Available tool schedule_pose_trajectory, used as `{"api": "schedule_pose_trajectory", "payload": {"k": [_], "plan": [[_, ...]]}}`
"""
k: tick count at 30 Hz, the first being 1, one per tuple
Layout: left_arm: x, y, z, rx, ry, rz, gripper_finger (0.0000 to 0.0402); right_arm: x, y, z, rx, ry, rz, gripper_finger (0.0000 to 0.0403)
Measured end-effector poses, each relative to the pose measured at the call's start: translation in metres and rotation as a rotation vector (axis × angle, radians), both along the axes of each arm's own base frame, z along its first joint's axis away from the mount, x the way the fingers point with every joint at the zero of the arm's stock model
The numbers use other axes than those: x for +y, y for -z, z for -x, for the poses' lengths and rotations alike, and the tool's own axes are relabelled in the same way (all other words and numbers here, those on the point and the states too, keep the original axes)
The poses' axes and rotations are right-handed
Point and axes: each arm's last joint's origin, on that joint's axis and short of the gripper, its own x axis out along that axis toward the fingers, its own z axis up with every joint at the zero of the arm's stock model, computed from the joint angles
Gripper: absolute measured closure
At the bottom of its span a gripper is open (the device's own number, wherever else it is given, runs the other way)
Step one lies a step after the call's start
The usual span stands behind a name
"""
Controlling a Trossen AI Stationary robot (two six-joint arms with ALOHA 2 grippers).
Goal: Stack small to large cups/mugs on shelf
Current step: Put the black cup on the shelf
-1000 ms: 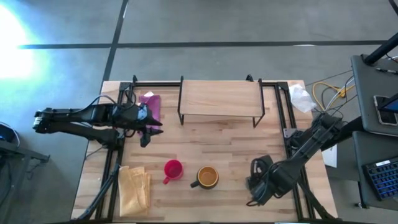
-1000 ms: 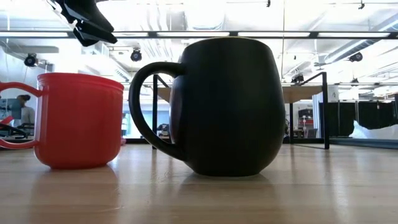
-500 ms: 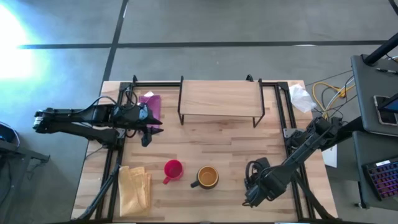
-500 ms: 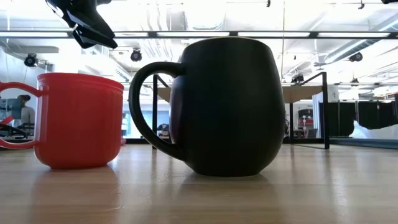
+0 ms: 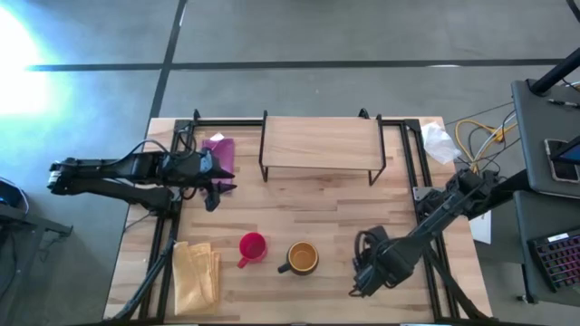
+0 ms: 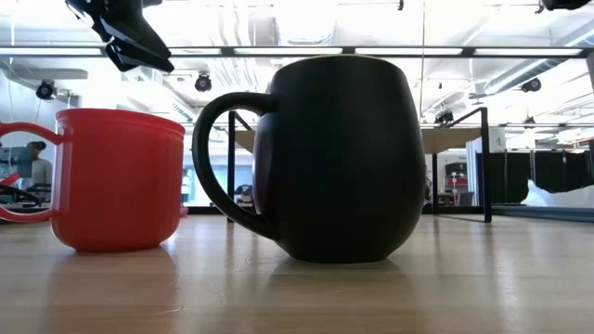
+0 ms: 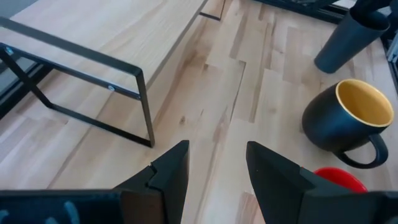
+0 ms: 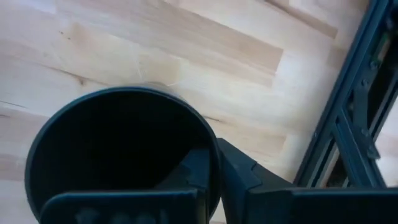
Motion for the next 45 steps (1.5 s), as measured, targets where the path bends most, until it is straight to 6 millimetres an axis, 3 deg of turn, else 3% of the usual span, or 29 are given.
{"api": "schedule_pose_trajectory", "payload": {"k": [5,14,21,26,30,37,45], "plan": [[0.000,0.002,0.000,0.008,0.000,0.001,0.0256,-0.019,-0.013,-0.008,-0.065,-0.053,0.048,0.0394],[0.000,0.005,-0.001,0.011,-0.030,0.044,0.0256,-0.076,-0.075,-0.027,-0.206,-0.214,0.166,0.0394],[0.000,0.011,-0.002,0.021,-0.065,0.096,0.0256,-0.124,-0.110,-0.043,-0.292,-0.293,0.292,0.0394],[0.000,0.011,-0.004,0.021,-0.075,0.110,0.0256,-0.161,-0.146,-0.036,-0.368,-0.278,0.351,0.0394],[0.000,0.013,-0.006,0.027,-0.089,0.126,0.0256,-0.198,-0.169,-0.015,-0.421,-0.205,0.348,0.0394],[0.000,0.017,-0.013,0.056,-0.093,0.125,0.0256,-0.263,-0.172,0.023,-0.356,-0.124,0.300,0.0394],[0.000,0.026,-0.024,0.114,-0.097,0.123,0.0256,-0.299,-0.174,0.019,-0.271,-0.220,0.311,0.0394]]}}
